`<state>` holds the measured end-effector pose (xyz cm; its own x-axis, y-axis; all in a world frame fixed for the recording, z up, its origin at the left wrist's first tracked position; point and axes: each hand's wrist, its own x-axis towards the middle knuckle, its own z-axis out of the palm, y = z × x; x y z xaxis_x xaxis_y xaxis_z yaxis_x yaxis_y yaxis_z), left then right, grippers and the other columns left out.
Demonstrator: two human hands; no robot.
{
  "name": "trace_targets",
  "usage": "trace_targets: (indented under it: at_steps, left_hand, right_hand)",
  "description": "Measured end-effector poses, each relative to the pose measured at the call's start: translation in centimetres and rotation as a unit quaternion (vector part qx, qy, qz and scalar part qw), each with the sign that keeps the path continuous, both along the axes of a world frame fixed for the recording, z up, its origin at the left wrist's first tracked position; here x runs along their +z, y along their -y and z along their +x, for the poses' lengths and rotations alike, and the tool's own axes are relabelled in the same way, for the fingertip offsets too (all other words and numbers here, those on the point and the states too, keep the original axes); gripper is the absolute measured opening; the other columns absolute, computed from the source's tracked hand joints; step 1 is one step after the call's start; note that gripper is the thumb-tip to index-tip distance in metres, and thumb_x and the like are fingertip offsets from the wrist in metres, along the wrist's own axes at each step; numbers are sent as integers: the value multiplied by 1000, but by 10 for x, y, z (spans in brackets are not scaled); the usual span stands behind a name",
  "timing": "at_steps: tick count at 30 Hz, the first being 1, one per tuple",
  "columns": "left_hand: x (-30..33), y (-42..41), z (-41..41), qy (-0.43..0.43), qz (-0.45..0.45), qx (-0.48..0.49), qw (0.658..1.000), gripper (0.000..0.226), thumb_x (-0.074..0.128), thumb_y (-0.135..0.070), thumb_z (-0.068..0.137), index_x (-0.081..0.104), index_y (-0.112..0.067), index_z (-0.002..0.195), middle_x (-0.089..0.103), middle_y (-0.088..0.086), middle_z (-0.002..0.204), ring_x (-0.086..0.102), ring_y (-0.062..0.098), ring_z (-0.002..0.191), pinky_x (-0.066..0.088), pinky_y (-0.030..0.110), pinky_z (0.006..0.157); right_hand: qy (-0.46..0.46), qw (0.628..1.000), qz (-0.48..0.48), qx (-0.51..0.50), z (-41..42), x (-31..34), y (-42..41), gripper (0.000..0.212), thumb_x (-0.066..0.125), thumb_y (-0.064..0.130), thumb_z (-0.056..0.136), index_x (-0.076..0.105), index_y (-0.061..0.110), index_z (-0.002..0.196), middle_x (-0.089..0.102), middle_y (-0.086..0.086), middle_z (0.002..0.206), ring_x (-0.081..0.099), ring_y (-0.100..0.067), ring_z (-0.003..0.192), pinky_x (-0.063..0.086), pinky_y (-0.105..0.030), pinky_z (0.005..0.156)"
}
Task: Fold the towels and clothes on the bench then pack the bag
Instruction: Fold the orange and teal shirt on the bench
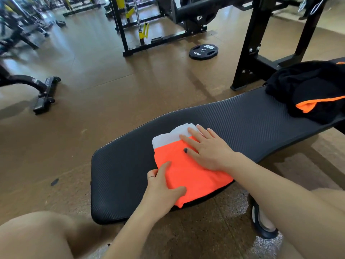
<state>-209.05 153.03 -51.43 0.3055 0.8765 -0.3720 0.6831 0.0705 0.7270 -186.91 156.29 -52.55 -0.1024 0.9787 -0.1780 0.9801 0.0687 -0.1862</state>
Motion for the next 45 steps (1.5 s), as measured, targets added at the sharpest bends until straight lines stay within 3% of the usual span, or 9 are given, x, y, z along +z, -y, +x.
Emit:
trace_targets:
  at_steps: [3, 6, 10, 15, 21, 26, 32, 38, 45]
  left_hand:
    - [5, 5, -33, -36, 33, -30, 998, 75, 73, -43, 85, 27, -54, 142, 23, -8, 139, 64, 8, 94, 57, 31, 85]
    - [12, 12, -48, -109, 164, -86, 977, 85, 70, -59, 81, 23, -43, 150, 7, -11, 154, 42, 10, 129, 46, 34, 106]
    - [10, 20, -38, -232, 309, -255, 887, 113, 63, -75, 66, 25, -21, 158, 10, 6, 165, 19, 23, 150, 20, 36, 124]
    - [-16, -3, -34, -324, 356, -371, 794, 122, 69, -72, 71, 10, -16, 162, 10, 18, 168, 17, 31, 155, 15, 43, 125]
    - [-18, -26, -42, -334, 395, -401, 756, 108, 55, -89, 67, 42, -25, 154, 39, 17, 158, 37, 35, 146, 14, 46, 123]
    - [-4, -57, -42, -292, 366, -450, 760, 102, 41, -93, 70, 28, -41, 157, 16, 4, 168, 10, 24, 156, 5, 45, 126]
    - [-5, -78, -35, -291, 454, -465, 702, 66, 56, -61, 87, 51, -30, 146, 53, 12, 148, 51, 29, 137, 38, 46, 117]
    - [-23, -59, -26, -277, 433, -394, 762, 66, 74, -40, 82, 53, -32, 145, 54, 16, 146, 53, 32, 135, 41, 51, 111]
    - [-7, -68, -63, -96, 285, -427, 853, 56, 19, -66, 100, 37, -46, 149, 22, -24, 163, 19, 3, 151, 12, 33, 124]
  right_hand:
    - [1, 999, 40, 22, -10, 7, 20, 79, -8, 67, 86, 4, 42, 160, 0, 1, 171, -11, -21, 156, -5, -44, 126]
    - [-40, 995, 68, 68, -26, 18, 43, 74, 6, 69, 92, 8, 41, 161, 2, 4, 170, -10, -18, 156, -4, -42, 127]
    - [-47, 989, 25, 135, -39, 11, 75, 92, 39, 74, 82, 7, 38, 161, 2, 6, 169, -7, -17, 157, -7, -39, 126]
    - [29, 991, 37, 129, -19, -8, 70, 114, 56, 78, 66, 14, 33, 162, 4, 0, 170, 1, -24, 157, -2, -40, 126]
    - [42, 993, 36, 106, -4, -8, 68, 123, 50, 89, 60, 8, 35, 162, -3, 2, 170, -8, -22, 156, -4, -43, 126]
    - [17, 994, 24, 104, 1, -8, 66, 121, 51, 91, 62, 4, 39, 161, -6, 5, 170, -10, -19, 156, -5, -39, 126]
    - [-15, 996, 14, 86, 4, -8, 62, 119, 51, 92, 64, 3, 42, 160, -3, 10, 170, -7, -16, 156, 4, -41, 127]
    - [-28, 997, 21, 69, -1, -4, 66, 121, 59, 84, 65, 4, 37, 161, 1, 8, 170, -4, -15, 156, 0, -37, 127]
    - [-86, 989, 75, 98, -3, -2, 79, 101, 64, 59, 66, 31, 29, 156, 37, 8, 159, 28, -10, 149, 18, -35, 125]
